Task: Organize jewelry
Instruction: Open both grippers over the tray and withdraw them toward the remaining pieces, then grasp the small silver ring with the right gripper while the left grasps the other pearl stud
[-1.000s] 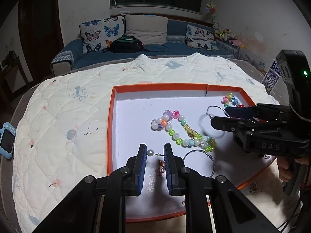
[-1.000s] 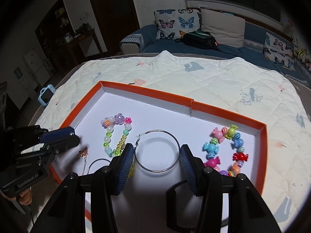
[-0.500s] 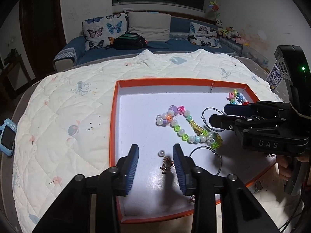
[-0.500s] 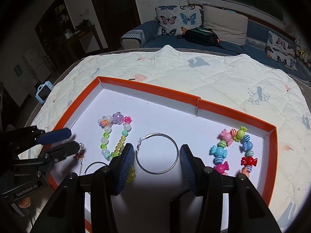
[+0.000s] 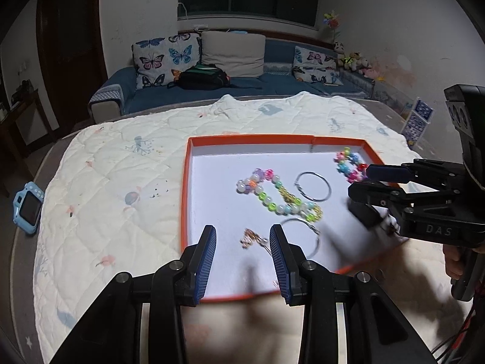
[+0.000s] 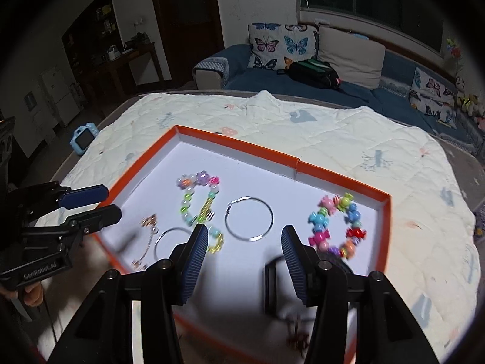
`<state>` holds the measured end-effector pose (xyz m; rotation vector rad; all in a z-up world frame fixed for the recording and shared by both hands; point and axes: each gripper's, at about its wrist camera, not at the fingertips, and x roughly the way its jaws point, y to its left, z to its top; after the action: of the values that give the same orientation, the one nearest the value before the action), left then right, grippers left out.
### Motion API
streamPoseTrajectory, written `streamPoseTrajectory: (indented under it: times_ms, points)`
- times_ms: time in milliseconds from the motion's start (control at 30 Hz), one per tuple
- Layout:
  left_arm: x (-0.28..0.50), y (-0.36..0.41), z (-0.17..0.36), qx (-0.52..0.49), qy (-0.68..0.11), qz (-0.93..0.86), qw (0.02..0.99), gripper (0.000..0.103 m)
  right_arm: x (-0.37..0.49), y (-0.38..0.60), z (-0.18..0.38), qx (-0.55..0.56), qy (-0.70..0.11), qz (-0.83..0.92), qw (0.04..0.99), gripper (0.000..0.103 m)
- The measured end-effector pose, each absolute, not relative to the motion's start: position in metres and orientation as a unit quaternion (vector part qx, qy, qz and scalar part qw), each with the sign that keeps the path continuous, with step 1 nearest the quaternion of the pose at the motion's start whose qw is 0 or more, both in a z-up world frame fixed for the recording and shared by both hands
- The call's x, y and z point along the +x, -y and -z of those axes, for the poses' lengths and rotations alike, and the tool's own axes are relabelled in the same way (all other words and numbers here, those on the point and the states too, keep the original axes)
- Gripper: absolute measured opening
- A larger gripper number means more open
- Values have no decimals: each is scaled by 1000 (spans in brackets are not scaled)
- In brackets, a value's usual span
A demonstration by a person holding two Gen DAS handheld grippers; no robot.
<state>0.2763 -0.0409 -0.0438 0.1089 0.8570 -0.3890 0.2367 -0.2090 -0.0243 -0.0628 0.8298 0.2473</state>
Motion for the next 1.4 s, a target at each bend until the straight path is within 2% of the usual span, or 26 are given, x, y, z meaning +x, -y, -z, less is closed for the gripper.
streamPoseTrajectory:
  times_ms: [500,633,833,1100,1267,1400]
  points:
    - [206,36,49,49,-421,210,881,40,164,210,49,-25,-411,-136,901,54]
    - [198,39,55,47,-426,216,877,40,159,206,63,-33,-424,-140,894,42]
    - [190,47,61,45,-430,239,869,40,163,209,73,-22,-431,-144,891,36]
    - [188,64,68,54,-435,263,860,40,169,205,81,-30,-436,-145,888,33]
    - [189,73,73,54,-440,278,852,40,167,202,82,-55,-432,-137,890,22]
    - [187,83,77,59,-440,294,846,40,163,201,82,-65,-429,-138,890,21]
